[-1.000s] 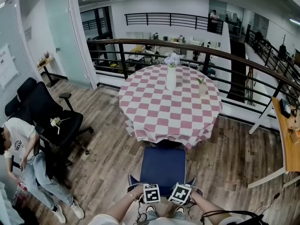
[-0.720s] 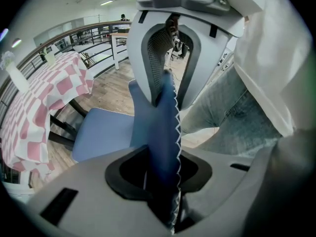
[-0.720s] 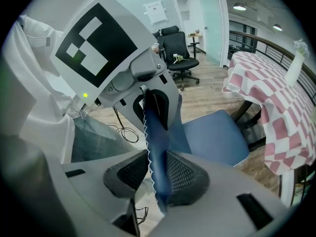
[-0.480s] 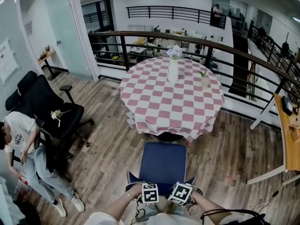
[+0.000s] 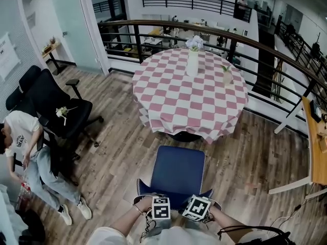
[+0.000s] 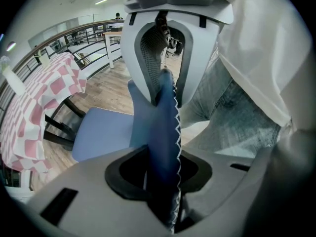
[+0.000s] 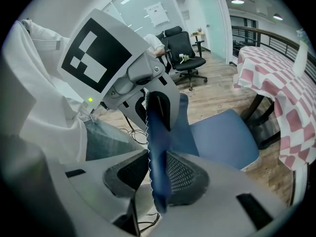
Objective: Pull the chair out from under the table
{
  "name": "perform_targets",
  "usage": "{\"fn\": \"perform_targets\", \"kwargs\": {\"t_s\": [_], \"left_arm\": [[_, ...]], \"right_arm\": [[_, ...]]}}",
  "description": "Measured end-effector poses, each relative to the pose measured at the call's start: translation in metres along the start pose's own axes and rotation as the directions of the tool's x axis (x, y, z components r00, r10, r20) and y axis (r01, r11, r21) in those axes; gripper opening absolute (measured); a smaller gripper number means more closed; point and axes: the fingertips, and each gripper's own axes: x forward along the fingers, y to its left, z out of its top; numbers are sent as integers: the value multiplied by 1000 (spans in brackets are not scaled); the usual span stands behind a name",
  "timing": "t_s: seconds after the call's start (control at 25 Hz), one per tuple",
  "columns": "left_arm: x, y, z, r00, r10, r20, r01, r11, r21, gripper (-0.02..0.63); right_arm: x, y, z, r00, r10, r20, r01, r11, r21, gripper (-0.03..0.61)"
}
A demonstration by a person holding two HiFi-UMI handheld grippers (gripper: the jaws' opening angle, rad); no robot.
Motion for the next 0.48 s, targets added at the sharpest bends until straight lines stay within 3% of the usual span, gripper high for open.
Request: {"fn": "perform_targets", "kwargs": {"t_s": [0.48], "left_arm": [[1,-24,-7,1000,-6,5,6,1000,-3,117]], "right_arm": [[10,25,-4,999,50,-13,-50,999,-6,120]]}}
